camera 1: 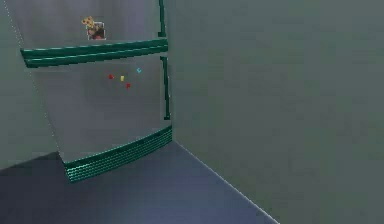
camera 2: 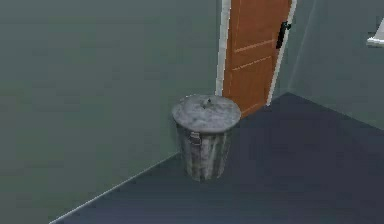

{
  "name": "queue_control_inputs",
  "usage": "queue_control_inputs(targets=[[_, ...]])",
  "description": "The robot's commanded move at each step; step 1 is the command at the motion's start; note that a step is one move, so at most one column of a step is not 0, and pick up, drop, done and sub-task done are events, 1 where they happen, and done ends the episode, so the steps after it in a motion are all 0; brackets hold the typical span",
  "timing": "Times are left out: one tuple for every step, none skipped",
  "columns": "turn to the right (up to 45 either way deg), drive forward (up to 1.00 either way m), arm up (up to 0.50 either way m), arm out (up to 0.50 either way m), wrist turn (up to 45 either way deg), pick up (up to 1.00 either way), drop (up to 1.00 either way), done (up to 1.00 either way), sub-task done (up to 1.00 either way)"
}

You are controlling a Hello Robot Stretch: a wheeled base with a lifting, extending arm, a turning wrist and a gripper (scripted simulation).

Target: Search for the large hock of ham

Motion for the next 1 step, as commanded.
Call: queue_control_inputs(targets=[[9.0, 0.00, 0.00, 0.00, 0.0, 0.00, 0.00, 0.00, 0.00]])
